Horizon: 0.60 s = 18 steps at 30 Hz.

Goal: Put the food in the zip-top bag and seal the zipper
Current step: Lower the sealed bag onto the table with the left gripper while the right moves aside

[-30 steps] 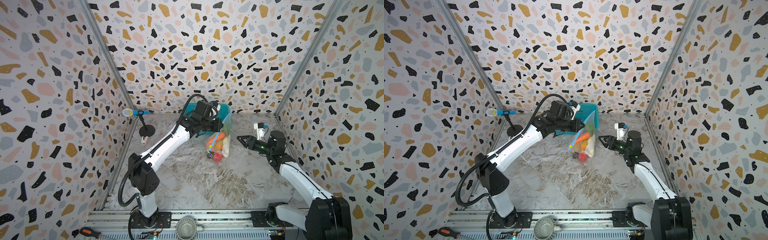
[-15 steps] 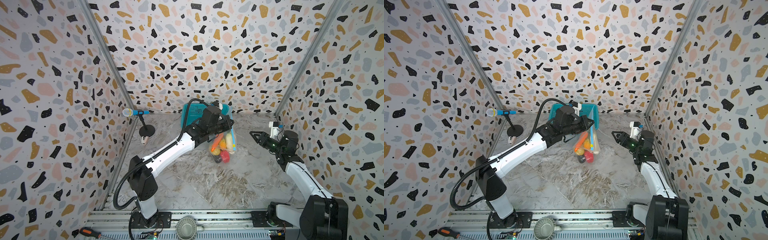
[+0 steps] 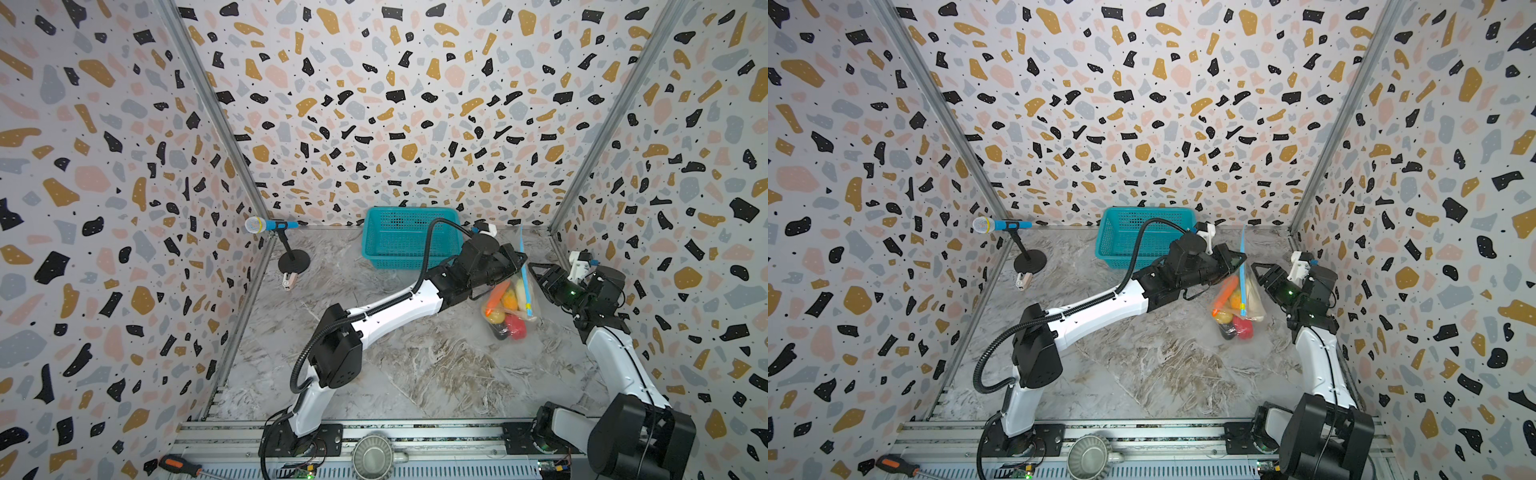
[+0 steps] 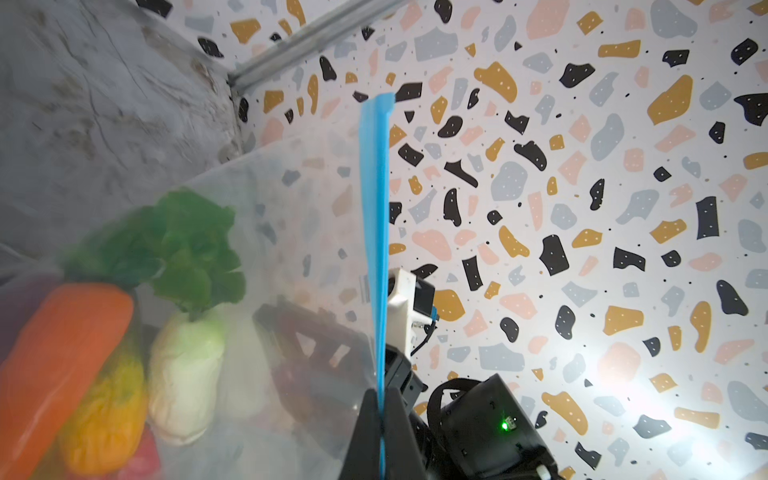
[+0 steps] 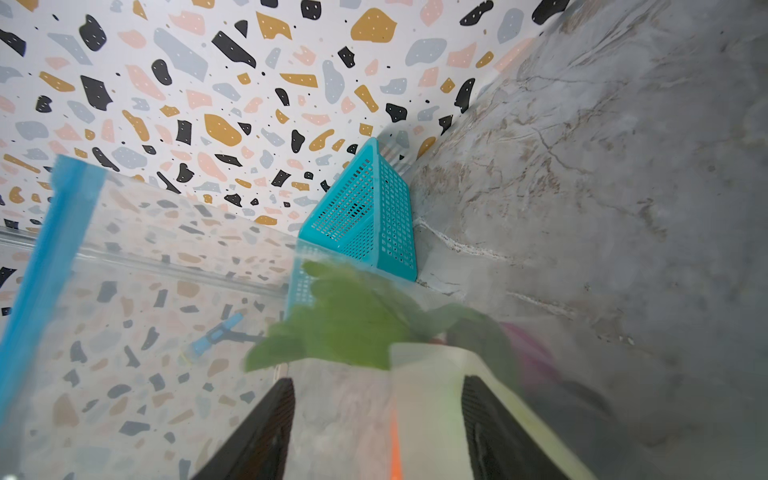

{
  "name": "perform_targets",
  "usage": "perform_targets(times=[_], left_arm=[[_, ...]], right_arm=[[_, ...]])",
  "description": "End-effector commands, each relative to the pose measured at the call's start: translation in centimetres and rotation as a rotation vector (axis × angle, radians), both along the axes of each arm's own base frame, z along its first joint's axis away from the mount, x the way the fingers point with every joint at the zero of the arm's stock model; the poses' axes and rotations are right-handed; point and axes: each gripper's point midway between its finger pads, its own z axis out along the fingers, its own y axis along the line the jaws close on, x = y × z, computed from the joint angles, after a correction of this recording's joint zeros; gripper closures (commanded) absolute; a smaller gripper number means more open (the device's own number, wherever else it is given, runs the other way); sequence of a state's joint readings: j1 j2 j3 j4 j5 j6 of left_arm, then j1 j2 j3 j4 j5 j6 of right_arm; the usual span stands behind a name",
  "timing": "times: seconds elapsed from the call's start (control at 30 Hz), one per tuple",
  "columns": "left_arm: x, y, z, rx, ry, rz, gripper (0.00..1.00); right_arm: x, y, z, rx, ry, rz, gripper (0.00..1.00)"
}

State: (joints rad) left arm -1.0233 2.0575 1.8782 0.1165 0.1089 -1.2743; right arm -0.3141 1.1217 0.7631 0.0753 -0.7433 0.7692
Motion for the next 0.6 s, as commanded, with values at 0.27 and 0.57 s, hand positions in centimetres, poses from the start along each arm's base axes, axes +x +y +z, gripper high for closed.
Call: perform_targets(times=[0.27, 0.57], left_arm=[[1.8, 12.9, -3.7, -0.149, 0.067, 0.185, 1.00], [2.7, 22.5, -12.0, -0.036, 0.157, 0.301, 1.00]], right_arm=[[0.3, 6.1, 4.3, -0.139, -0.114, 0.105, 0.33], [1.2, 11.4, 0.8, -0.243, -0.041, 0.207, 0.35]])
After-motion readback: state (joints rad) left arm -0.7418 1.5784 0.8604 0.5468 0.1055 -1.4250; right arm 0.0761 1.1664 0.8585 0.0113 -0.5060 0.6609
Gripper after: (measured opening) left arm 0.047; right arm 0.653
